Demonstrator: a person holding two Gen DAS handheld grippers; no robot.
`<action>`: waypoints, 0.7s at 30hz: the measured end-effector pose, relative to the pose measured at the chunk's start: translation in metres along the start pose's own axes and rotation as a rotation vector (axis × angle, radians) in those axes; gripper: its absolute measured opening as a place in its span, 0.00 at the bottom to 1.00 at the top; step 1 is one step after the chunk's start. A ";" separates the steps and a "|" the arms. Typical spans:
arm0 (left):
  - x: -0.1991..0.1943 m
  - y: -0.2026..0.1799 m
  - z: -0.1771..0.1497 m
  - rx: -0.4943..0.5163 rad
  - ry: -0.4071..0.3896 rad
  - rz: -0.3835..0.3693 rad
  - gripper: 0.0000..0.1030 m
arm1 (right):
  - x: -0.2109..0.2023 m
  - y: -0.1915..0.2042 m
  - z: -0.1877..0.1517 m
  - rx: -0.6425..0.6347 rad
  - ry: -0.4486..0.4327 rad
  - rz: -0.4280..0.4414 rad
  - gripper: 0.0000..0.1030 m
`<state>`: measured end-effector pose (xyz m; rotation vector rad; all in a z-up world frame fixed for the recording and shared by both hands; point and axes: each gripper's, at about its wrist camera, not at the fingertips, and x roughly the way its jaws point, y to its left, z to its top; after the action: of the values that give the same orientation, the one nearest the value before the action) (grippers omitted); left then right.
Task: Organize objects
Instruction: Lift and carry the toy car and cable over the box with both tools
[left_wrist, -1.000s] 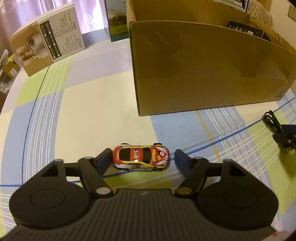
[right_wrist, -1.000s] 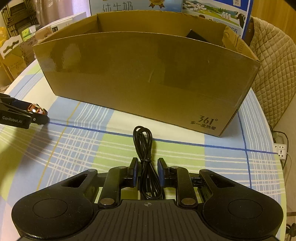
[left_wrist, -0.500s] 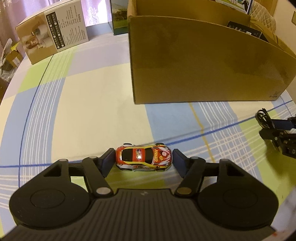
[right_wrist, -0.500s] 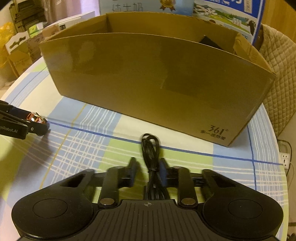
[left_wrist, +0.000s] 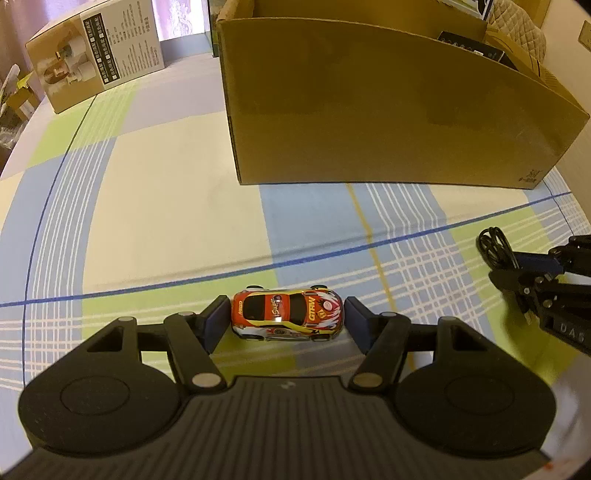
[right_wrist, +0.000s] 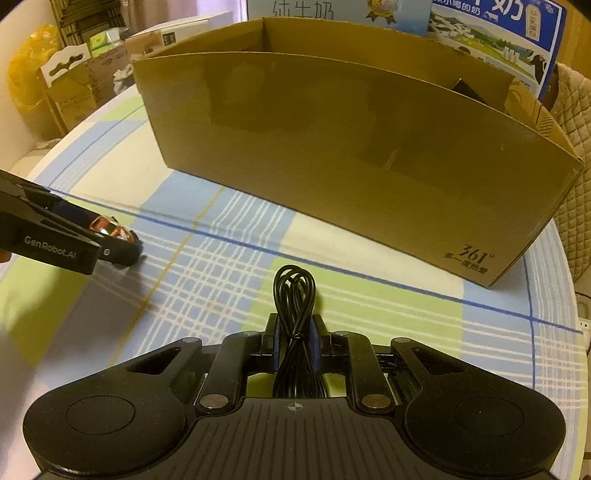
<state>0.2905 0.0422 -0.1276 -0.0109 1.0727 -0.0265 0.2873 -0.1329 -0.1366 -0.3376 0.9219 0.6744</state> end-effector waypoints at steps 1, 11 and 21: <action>0.000 0.000 0.000 0.000 0.001 0.000 0.62 | -0.001 0.001 -0.001 0.000 0.001 0.004 0.12; -0.015 -0.003 -0.003 -0.004 -0.011 -0.002 0.62 | -0.009 0.004 -0.006 0.044 0.016 0.068 0.11; -0.046 -0.009 -0.003 -0.002 -0.056 -0.017 0.62 | -0.042 0.004 -0.001 0.080 -0.072 0.106 0.10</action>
<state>0.2658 0.0340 -0.0879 -0.0230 1.0166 -0.0403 0.2664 -0.1468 -0.1030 -0.1933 0.8998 0.7401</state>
